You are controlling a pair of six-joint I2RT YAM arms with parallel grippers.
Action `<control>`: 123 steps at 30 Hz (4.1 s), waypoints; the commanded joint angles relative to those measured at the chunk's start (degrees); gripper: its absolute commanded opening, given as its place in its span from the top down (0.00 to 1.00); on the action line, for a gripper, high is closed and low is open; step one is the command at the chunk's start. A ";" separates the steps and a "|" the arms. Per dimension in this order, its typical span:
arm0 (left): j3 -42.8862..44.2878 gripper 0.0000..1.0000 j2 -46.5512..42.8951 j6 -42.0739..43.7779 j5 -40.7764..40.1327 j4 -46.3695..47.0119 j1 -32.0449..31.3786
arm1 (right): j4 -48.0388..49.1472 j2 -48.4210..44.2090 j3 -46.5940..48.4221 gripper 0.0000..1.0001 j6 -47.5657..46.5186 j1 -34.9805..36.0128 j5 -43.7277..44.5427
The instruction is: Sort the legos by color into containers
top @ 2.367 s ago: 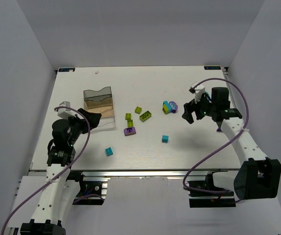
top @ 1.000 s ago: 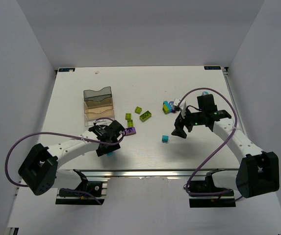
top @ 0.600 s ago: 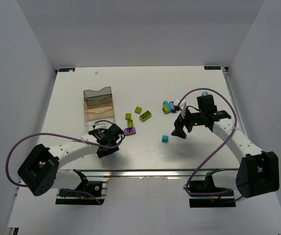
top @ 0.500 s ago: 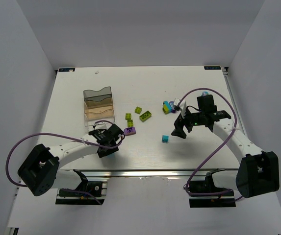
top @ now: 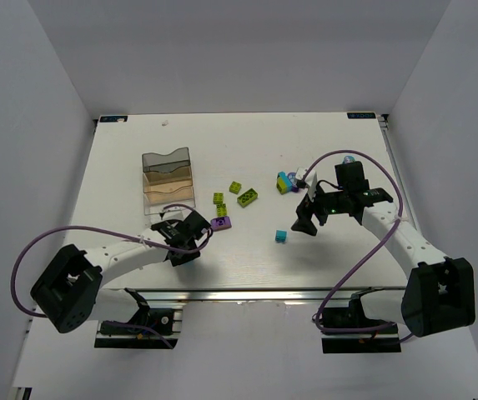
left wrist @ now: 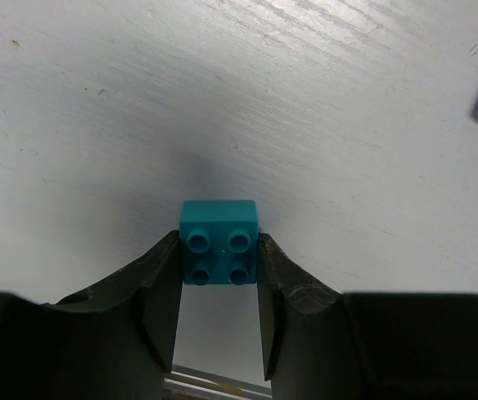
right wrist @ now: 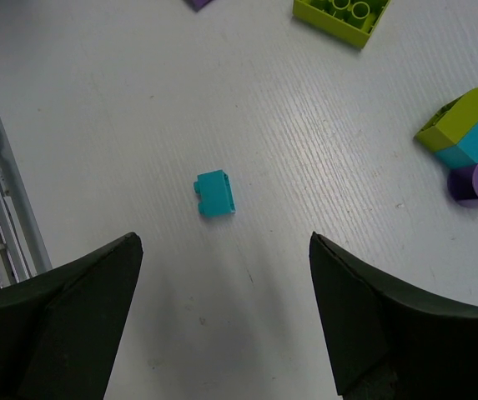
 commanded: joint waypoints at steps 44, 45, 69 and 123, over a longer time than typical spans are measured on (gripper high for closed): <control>26.04 0.55 9.96 28.97 0.55 3.85 30.74 | 2.02 6.21 4.69 0.30 4.77 0.46 2.76; 26.39 0.48 10.14 29.06 0.37 3.76 30.66 | 1.67 6.65 4.78 0.23 3.90 0.46 3.37; 17.96 0.44 -12.87 22.47 6.17 -0.10 30.66 | -2.55 18.43 10.32 0.10 -9.12 13.29 17.62; 8.20 0.31 -42.77 11.13 5.82 -4.32 30.74 | 29.17 55.07 59.35 1.00 32.98 34.13 9.88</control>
